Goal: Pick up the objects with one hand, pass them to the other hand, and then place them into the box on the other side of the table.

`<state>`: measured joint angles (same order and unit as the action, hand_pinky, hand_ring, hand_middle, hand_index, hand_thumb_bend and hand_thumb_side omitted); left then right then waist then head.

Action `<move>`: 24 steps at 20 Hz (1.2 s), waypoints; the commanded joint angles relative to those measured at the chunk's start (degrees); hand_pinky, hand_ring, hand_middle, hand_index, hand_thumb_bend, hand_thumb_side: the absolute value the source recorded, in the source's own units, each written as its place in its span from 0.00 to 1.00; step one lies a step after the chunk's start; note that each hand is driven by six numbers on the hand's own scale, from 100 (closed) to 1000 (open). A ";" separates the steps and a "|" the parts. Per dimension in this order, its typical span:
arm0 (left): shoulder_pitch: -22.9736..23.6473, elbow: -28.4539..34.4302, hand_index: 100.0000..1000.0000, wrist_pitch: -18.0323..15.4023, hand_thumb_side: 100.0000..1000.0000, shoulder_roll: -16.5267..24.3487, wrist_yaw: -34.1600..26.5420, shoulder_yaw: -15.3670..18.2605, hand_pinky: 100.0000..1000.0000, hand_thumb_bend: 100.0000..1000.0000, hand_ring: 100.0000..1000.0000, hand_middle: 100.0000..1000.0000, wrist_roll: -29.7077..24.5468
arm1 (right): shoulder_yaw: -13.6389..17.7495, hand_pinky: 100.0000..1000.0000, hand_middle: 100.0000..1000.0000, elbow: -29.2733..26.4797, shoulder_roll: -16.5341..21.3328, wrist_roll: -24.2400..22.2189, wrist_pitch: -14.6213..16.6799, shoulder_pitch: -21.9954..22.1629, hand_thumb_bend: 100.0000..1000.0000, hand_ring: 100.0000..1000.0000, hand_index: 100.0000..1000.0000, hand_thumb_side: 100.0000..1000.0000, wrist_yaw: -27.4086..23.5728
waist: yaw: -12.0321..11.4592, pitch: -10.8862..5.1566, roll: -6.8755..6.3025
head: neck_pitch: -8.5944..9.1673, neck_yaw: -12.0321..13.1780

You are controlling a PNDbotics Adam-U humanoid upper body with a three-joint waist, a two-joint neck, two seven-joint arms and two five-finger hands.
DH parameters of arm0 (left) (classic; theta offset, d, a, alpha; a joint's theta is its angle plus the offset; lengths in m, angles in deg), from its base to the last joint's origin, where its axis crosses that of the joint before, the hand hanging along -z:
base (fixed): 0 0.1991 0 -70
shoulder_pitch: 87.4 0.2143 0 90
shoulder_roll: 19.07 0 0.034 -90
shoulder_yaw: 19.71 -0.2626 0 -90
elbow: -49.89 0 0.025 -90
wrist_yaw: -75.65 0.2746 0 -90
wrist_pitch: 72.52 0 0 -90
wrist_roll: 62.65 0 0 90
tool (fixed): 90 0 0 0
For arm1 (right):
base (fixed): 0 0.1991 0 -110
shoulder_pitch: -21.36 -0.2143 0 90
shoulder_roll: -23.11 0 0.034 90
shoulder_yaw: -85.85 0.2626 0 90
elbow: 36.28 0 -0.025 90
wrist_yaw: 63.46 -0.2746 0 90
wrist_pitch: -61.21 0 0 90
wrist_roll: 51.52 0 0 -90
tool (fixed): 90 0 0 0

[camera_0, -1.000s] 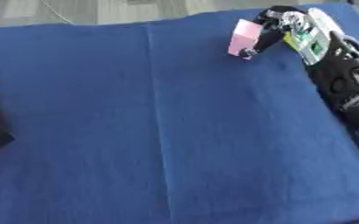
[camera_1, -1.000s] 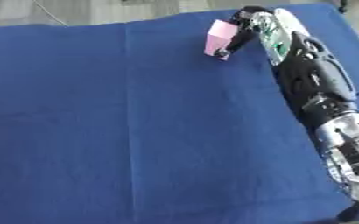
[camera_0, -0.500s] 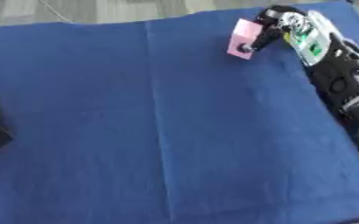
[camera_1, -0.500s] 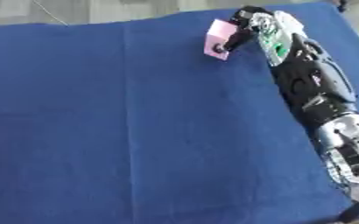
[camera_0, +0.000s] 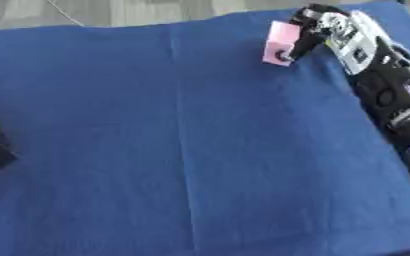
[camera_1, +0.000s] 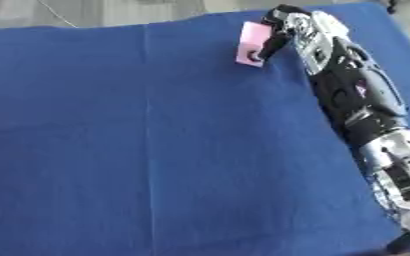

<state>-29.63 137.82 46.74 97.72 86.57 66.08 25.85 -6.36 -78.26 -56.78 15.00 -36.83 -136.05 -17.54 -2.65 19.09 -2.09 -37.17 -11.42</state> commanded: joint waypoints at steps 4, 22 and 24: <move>-0.31 0.79 0.74 -0.05 0.40 1.78 -0.09 0.93 0.71 0.46 0.61 0.59 0.16 | -0.33 0.84 0.55 -1.76 2.17 1.79 -1.03 0.12 0.10 0.75 0.57 0.00 -3.30 | 0.13 -1.53 -0.09 | -0.25 0.11; -0.59 1.66 0.74 -0.98 0.39 2.39 -0.75 0.61 0.71 0.46 0.61 0.60 -0.05 | -3.67 0.81 0.55 -21.45 5.78 8.45 -1.74 10.22 0.03 0.72 0.58 0.00 -28.39 | 1.13 -3.57 -0.37 | -1.04 1.74; -0.76 1.80 0.74 -1.28 0.39 2.43 -1.01 0.50 0.71 0.46 0.61 0.59 -0.06 | -4.41 0.81 0.55 -24.20 5.71 9.23 -1.87 11.50 0.03 0.72 0.59 0.00 -30.98 | 1.20 -3.71 -0.43 | -1.13 1.84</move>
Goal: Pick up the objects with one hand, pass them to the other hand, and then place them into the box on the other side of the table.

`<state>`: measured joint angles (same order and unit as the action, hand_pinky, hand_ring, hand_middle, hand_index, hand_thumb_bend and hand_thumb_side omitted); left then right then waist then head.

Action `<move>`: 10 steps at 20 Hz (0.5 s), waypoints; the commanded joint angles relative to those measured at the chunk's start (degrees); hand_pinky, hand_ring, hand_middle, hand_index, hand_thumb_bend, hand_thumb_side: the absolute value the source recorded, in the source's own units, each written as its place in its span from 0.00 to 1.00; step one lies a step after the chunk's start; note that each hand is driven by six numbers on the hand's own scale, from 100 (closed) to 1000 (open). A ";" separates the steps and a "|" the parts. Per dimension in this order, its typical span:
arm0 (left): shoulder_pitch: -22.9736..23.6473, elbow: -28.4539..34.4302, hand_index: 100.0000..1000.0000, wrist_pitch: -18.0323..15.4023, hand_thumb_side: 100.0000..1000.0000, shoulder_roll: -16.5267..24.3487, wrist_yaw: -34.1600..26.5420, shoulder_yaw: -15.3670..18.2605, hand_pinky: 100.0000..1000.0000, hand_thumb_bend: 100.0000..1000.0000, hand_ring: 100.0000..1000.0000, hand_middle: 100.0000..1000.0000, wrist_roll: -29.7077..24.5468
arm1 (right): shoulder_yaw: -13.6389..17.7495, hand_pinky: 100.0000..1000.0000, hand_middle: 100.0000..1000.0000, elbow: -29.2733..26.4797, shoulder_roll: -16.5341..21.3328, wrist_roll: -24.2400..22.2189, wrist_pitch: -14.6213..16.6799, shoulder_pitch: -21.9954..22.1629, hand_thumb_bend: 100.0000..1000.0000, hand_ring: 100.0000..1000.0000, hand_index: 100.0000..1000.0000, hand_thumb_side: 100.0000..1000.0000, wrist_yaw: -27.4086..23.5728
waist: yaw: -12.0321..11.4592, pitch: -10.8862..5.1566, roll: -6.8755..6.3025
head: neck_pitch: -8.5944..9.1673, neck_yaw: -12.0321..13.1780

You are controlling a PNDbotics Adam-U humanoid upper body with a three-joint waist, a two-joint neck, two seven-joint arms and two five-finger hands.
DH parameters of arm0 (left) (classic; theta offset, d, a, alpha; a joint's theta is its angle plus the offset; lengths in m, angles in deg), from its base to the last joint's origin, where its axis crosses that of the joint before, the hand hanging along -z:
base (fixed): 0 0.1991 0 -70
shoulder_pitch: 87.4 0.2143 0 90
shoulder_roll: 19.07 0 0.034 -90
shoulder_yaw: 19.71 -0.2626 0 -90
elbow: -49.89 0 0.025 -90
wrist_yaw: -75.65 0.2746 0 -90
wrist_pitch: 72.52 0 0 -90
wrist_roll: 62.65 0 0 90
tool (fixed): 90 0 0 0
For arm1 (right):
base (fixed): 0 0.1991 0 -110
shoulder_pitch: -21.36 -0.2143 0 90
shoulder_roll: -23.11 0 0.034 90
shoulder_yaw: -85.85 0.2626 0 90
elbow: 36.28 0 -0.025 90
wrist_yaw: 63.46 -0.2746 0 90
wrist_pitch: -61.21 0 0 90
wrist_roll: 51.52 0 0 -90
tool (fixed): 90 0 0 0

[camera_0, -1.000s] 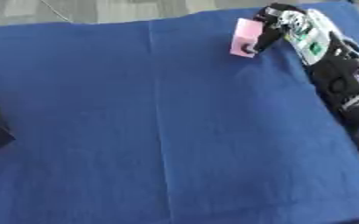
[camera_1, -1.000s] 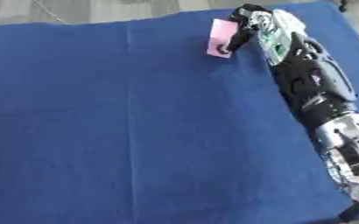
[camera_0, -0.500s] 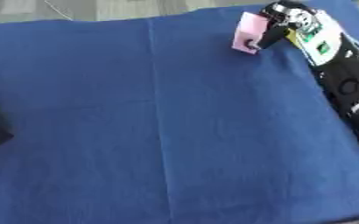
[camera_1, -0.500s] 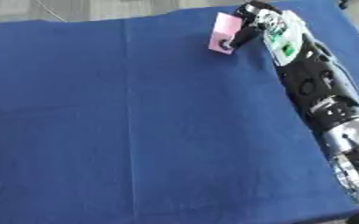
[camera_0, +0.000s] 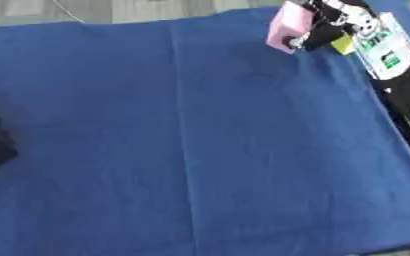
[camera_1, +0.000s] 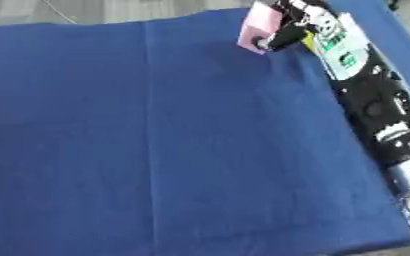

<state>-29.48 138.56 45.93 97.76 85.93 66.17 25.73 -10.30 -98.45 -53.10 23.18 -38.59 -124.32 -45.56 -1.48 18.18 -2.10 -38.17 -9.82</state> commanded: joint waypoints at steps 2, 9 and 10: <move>-1.13 1.20 0.74 -0.87 0.39 2.47 -0.63 0.29 0.71 0.46 0.61 0.59 0.07 | -1.18 0.81 0.55 -7.02 1.69 2.01 -0.08 1.16 0.03 0.72 0.59 0.00 -5.22 | 0.09 -2.95 -0.47 | -0.22 0.40; -1.89 2.31 0.75 -3.35 0.40 2.76 -2.02 -0.34 0.71 0.45 0.60 0.59 -0.82 | -3.21 0.80 0.55 -15.49 -0.44 5.44 -1.15 5.17 0.01 0.71 0.59 0.00 -11.32 | 0.17 -3.43 -0.62 | -0.39 0.96; -2.02 2.61 0.75 -3.97 0.40 2.87 -2.30 -0.53 0.71 0.45 0.60 0.59 -1.21 | -3.42 0.80 0.55 -16.51 -0.87 5.86 -1.28 5.68 0.01 0.71 0.59 0.00 -12.01 | 0.17 -3.52 -0.64 | -0.41 1.04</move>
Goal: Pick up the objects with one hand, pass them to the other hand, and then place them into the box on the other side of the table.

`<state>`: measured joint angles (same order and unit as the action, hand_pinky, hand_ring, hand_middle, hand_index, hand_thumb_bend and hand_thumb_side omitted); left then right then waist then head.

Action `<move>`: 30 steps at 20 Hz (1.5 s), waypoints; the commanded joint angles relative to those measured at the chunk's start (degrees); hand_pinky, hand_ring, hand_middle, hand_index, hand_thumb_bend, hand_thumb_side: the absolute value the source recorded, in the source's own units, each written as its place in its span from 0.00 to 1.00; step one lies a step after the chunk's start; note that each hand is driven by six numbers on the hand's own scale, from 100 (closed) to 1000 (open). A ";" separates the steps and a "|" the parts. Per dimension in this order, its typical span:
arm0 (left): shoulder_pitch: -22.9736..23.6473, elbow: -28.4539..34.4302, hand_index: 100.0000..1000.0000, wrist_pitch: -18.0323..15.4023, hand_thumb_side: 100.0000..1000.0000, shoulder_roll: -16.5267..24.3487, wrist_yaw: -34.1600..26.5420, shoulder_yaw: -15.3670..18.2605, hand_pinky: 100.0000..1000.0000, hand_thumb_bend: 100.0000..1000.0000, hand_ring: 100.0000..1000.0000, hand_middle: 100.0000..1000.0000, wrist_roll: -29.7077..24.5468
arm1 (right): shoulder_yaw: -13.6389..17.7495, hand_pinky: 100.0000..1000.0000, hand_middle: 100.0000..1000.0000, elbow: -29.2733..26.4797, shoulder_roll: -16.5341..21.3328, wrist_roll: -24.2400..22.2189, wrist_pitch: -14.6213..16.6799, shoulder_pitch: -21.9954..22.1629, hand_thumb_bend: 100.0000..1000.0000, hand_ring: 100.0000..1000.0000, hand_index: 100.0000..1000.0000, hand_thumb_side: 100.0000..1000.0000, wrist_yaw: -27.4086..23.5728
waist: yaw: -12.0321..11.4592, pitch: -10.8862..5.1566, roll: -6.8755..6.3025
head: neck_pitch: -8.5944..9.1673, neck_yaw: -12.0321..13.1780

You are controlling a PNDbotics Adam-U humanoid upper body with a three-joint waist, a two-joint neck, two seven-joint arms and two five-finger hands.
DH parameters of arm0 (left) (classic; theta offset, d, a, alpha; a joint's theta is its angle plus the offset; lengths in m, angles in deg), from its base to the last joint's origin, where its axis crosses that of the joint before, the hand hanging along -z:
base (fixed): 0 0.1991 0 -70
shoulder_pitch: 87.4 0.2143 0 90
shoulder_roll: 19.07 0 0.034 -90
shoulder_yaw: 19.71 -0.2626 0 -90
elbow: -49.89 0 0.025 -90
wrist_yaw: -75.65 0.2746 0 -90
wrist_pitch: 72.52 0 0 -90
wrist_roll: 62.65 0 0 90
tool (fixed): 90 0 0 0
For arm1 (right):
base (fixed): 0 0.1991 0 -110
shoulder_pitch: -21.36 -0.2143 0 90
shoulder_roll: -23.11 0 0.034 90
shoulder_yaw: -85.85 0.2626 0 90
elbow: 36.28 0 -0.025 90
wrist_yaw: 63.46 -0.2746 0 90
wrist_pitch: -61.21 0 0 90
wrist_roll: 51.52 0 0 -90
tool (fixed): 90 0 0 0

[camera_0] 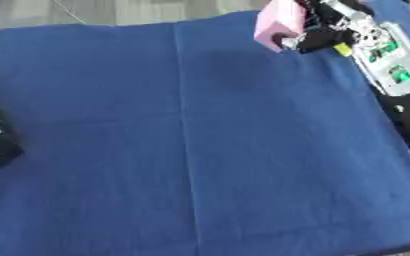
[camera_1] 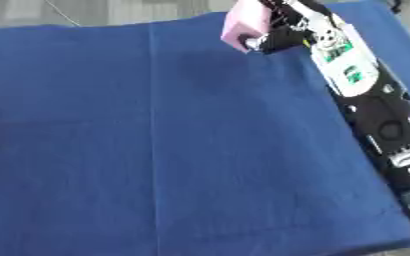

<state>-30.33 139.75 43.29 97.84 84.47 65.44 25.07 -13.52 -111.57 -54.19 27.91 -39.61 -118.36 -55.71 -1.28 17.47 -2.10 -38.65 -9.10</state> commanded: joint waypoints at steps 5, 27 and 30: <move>-2.21 2.68 0.76 -3.33 0.40 3.23 -0.93 -0.73 0.71 0.46 0.61 0.60 -2.34 | -1.05 0.79 0.55 -7.13 -2.10 3.07 -0.85 2.03 0.00 0.71 0.59 0.00 -4.09 | 0.08 -3.16 -0.61 | -0.06 0.63; -4.64 12.63 0.77 -5.83 0.41 4.41 -0.88 -4.82 0.71 0.47 0.62 0.62 -10.70 | -4.90 0.78 0.54 -12.65 -10.94 3.85 0.30 5.82 0.00 0.70 0.58 0.00 -6.23 | -0.06 -3.28 -0.68 | -0.66 1.83; -5.78 12.79 0.77 -6.67 0.41 4.45 -0.54 -5.95 0.71 0.47 0.62 0.62 -12.56 | -6.01 0.78 0.54 -13.67 -11.97 3.06 0.64 6.08 0.00 0.70 0.58 0.00 -6.00 | -0.10 -3.36 -0.69 | -0.74 2.08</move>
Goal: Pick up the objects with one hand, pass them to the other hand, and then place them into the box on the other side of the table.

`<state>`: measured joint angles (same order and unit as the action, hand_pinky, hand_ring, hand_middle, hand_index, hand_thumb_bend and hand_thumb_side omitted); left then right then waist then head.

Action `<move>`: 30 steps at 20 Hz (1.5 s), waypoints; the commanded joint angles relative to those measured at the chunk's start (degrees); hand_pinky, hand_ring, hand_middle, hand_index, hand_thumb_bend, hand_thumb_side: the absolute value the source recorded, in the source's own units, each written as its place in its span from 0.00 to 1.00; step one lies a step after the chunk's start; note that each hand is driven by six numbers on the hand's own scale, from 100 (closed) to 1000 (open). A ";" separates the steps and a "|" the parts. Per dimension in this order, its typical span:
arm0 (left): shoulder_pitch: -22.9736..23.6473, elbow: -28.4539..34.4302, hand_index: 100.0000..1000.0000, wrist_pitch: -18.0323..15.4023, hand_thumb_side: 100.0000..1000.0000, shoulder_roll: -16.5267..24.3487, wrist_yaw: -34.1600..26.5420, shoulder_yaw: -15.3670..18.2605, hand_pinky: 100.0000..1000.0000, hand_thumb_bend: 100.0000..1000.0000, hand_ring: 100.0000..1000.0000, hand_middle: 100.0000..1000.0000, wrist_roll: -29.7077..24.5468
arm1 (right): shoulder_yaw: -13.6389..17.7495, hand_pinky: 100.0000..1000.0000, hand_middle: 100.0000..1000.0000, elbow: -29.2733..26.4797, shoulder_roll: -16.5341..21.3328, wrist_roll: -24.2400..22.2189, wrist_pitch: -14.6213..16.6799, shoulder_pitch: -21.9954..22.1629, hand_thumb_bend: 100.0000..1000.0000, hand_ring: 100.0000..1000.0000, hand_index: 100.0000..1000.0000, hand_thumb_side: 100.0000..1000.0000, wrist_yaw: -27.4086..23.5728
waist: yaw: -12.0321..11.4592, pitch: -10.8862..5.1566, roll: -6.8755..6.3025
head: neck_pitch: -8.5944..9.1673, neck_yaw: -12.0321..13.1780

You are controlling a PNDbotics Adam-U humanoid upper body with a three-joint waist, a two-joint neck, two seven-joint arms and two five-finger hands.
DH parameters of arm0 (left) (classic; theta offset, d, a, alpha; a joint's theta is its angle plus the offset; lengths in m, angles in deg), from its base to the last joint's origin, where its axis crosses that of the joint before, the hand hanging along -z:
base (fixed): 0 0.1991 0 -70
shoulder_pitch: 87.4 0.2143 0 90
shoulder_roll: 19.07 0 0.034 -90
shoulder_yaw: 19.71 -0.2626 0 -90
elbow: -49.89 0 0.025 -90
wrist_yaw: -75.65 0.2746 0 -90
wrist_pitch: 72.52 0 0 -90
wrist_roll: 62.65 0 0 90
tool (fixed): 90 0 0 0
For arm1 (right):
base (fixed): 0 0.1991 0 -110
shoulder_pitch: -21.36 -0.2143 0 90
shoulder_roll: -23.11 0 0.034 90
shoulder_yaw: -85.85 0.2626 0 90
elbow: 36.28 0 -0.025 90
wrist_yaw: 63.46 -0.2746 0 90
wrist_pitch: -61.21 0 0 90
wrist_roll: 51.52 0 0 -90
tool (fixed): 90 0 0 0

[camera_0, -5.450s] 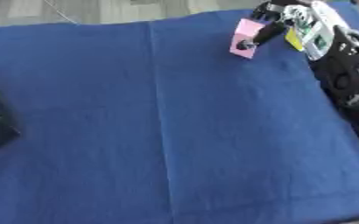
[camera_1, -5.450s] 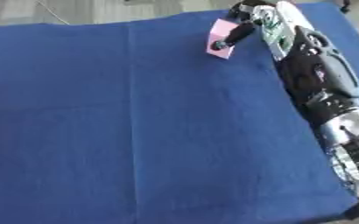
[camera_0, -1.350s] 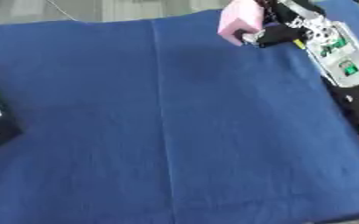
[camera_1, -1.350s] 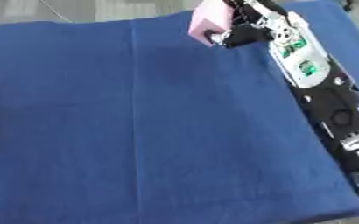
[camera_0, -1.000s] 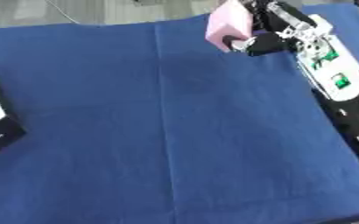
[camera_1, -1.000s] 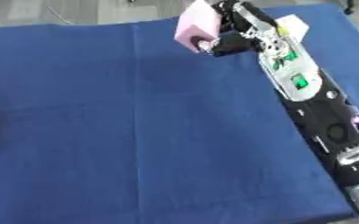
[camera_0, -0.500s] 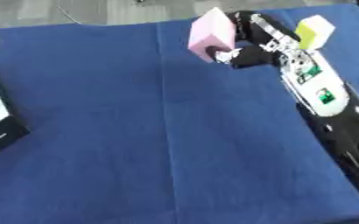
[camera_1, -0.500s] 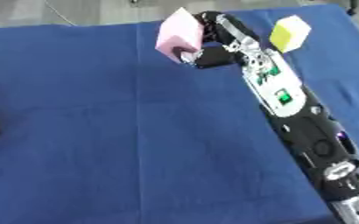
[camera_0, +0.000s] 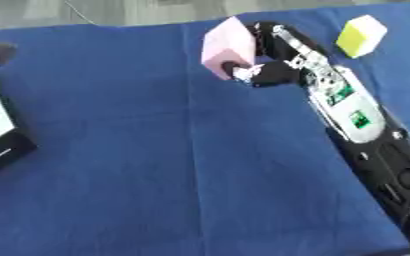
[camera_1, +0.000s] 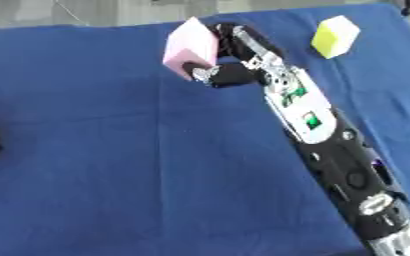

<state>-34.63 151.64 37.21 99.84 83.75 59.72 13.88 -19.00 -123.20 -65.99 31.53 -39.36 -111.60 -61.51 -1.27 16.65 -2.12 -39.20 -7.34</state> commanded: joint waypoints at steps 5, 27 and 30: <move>-3.01 0.65 0.77 -2.56 0.42 2.41 1.12 -2.65 0.71 0.48 0.63 0.63 -5.58 | -2.31 0.78 0.54 -4.15 -1.11 -1.87 0.80 -0.72 0.00 0.70 0.58 0.00 0.41 | 0.01 -2.64 -0.64 | -0.23 0.51; -6.50 -0.49 0.77 -6.17 0.43 0.62 3.64 -8.84 0.70 0.47 0.63 0.63 -12.90 | -7.98 0.75 0.55 -7.02 -3.83 -5.78 -0.54 -2.20 0.00 0.72 0.59 0.00 2.70 | 0.18 -2.77 -0.88 | -0.51 0.58; -6.68 -0.14 0.76 -5.04 0.44 0.20 3.36 -7.53 0.70 0.46 0.62 0.62 -10.44 | -8.26 0.76 0.55 -6.56 -4.07 -5.98 -0.68 -2.23 0.00 0.72 0.59 0.00 3.06 | -0.03 -2.80 -0.89 | -0.66 0.33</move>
<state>-40.29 150.95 31.88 99.11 86.87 50.85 2.56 -27.32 -128.79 -70.08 25.75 -40.04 -112.57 -58.82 -1.22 16.20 -2.24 -39.67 -6.95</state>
